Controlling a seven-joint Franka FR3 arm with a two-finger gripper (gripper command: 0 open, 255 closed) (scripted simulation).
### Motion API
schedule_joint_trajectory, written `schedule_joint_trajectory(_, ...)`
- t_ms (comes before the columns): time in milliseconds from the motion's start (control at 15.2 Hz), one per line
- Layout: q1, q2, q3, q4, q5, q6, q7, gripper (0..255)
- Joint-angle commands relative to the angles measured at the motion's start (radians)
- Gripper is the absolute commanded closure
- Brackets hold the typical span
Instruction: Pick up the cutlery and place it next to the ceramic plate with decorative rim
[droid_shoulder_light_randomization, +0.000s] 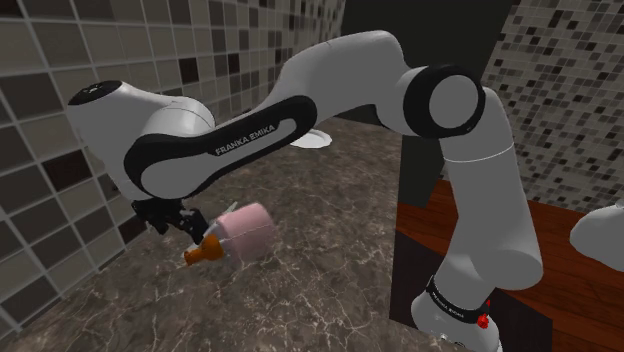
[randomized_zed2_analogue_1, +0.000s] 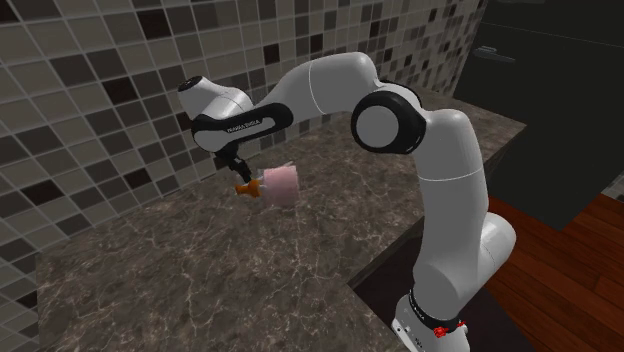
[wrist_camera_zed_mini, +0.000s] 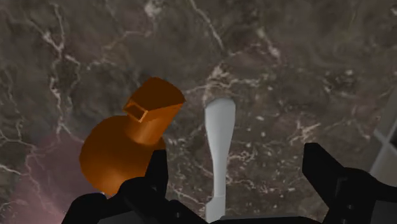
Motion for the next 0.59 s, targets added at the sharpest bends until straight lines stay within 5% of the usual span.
schedule_joint_trajectory(0, 0.027, 0.018, -0.005, 0.007, -0.018, -0.015, 0.026, 0)
schedule_joint_trajectory(528, 0.022, 0.033, -0.028, -0.054, -0.029, 0.062, 0.036, 0)
